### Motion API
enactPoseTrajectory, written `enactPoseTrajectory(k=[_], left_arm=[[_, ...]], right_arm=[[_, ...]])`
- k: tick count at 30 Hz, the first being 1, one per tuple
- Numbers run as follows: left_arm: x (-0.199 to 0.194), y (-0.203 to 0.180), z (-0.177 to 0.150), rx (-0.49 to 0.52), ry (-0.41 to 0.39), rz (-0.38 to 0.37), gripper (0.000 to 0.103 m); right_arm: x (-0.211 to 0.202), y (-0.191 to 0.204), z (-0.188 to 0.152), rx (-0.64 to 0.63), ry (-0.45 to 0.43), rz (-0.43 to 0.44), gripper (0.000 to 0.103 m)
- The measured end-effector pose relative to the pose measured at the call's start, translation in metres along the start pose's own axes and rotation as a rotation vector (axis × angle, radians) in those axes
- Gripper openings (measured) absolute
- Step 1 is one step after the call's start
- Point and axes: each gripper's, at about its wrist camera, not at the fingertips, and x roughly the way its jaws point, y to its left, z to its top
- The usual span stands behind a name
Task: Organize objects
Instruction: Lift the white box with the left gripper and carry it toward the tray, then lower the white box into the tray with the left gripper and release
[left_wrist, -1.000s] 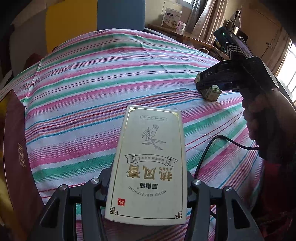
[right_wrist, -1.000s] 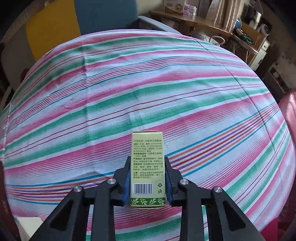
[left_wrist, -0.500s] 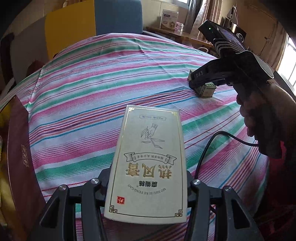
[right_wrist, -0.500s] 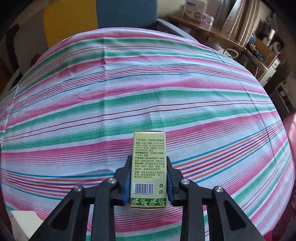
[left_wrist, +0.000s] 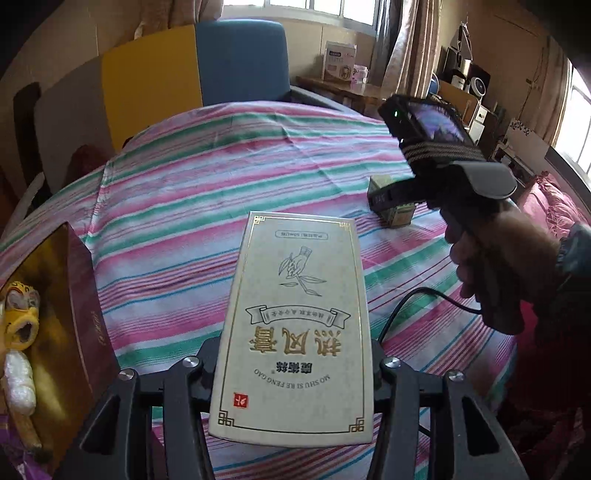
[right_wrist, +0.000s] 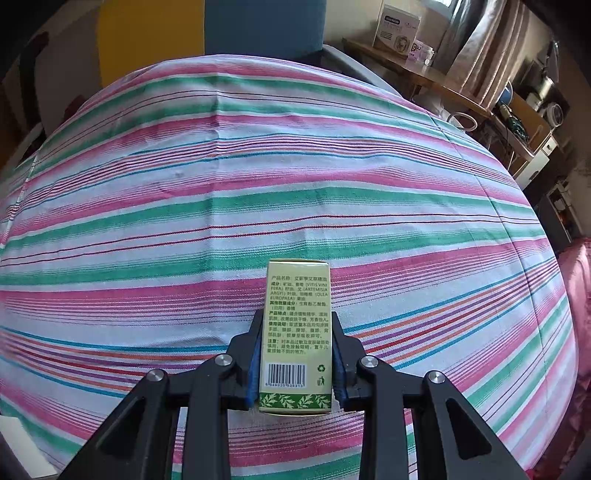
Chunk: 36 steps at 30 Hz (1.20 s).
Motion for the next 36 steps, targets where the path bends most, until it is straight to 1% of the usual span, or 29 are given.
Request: enactPoseTrajectory(k=[4,9,14,18,21,24,28,30,32,34,36], left_arm=[[-0.026,0.007,0.008,-0.011,-0.046,0.009,0.053],[-0.059,0.022,0.009,-0.026,-0.102,0.049,0.053],[-0.081,0.047,0.004,-0.061,-0.125,0.083,0.053],[-0.094,0.080,-0.006,-0.119,-0.121,0.094,0.053],[-0.106,0.119,-0.018,-0.205,-0.125,0.108,0.053],[-0.115,0.158,-0.032,-0.292,-0.114,0.149,0.053],[-0.120,0.200,-0.054,-0.401,-0.096,0.177,0.053],[-0.119,0.214,-0.063,-0.455,-0.080,0.171,0.053],[-0.114,0.219,-0.068,-0.479,-0.067,0.167,0.053],[-0.109,0.220,-0.067,-0.490,-0.055,0.158,0.053],[-0.106,0.215,-0.062,-0.476,-0.053,0.168,0.053]], right_arm=[[-0.001,0.000,-0.001,0.002,-0.014,0.003,0.031],[-0.002,0.004,-0.003,-0.012,-0.026,-0.005,0.031],[-0.002,0.005,-0.003,-0.021,-0.030,-0.008,0.031],[-0.003,0.005,-0.003,-0.027,-0.032,-0.010,0.031],[-0.004,0.006,-0.004,-0.034,-0.033,-0.017,0.031],[-0.005,0.007,-0.004,-0.036,-0.032,-0.024,0.031],[-0.005,0.008,-0.005,-0.037,-0.030,-0.025,0.031],[-0.006,0.008,-0.004,-0.036,-0.029,-0.025,0.031],[-0.006,0.008,-0.004,-0.037,-0.029,-0.026,0.031],[-0.006,0.007,-0.004,-0.038,-0.028,-0.026,0.031],[-0.007,0.007,-0.004,-0.038,-0.027,-0.026,0.031]])
